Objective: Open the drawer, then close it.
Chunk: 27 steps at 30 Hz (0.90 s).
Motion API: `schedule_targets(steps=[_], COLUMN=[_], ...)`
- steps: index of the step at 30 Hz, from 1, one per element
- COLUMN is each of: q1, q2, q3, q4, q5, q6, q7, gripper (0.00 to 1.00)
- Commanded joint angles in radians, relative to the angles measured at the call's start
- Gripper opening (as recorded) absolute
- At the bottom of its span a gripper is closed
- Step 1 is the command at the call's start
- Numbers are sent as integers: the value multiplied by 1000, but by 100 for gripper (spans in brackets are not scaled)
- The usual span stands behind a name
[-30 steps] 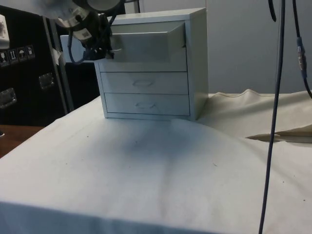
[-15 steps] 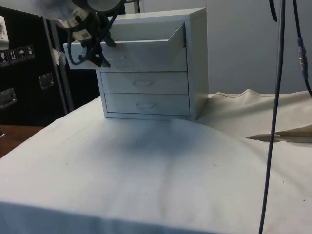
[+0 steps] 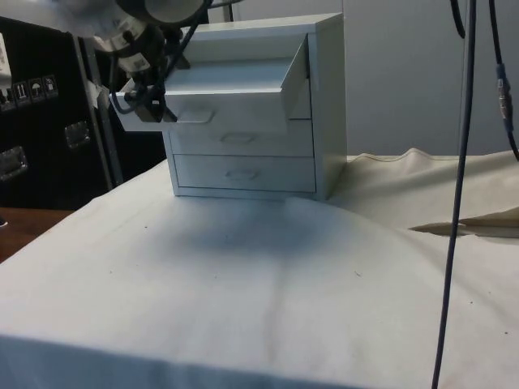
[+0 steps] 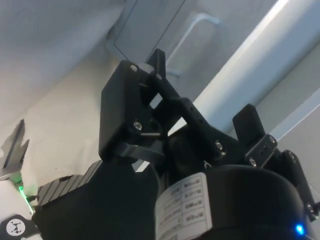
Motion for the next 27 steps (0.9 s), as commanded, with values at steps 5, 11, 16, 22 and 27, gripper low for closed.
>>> schedule_targets(steps=[5,11,16,22,27], q1=[3,1,-3,-13,-21], q2=[16,30,46,48,43], q3=[12,31,41,41,36], q4=[17,28,31,21,10], q5=[3,0,12,41,67], q6=[-17,-20,-13,18,44], q7=[13,31,50,60,58], gripper=[100,100,100,100,100])
